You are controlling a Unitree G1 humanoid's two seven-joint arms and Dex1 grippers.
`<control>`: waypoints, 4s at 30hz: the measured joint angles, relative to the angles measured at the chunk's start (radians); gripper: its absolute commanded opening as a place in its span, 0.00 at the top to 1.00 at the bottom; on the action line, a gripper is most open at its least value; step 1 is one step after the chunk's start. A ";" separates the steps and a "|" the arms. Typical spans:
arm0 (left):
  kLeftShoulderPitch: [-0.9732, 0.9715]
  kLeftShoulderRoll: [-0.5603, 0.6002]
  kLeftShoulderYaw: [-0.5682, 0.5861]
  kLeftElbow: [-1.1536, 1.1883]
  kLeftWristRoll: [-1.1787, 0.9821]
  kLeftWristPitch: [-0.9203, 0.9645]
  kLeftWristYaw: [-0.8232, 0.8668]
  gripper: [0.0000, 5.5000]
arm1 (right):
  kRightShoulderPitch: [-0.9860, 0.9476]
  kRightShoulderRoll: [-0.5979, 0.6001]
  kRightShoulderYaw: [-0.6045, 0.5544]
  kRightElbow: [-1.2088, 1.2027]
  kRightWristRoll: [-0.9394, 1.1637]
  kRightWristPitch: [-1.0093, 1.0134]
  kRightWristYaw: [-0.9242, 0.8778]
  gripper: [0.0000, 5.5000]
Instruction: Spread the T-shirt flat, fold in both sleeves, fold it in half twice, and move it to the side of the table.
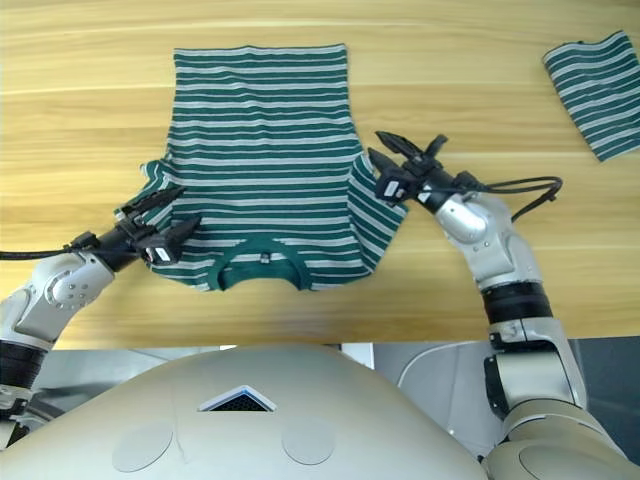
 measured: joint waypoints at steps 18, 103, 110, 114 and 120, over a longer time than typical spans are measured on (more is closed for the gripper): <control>0.576 -0.130 0.398 -0.289 0.095 0.222 0.103 0.43 | -0.135 0.007 0.019 0.180 -0.023 -0.047 -0.118 0.75; 0.107 -0.036 0.089 0.035 -0.097 0.103 0.189 1.00 | -0.077 -0.015 -0.025 0.190 0.013 -0.085 -0.207 0.75; 0.065 -0.115 0.079 0.066 -0.140 0.030 0.194 1.00 | -0.041 -0.027 -0.038 0.186 0.019 -0.085 -0.209 0.75; 0.052 -0.152 0.079 0.068 -0.157 0.027 0.196 1.00 | -0.041 -0.032 -0.038 0.189 0.019 -0.085 -0.209 0.75; 0.015 -0.187 0.077 0.068 -0.159 -0.017 0.205 1.00 | -0.041 -0.032 -0.038 0.193 0.019 -0.085 -0.210 0.75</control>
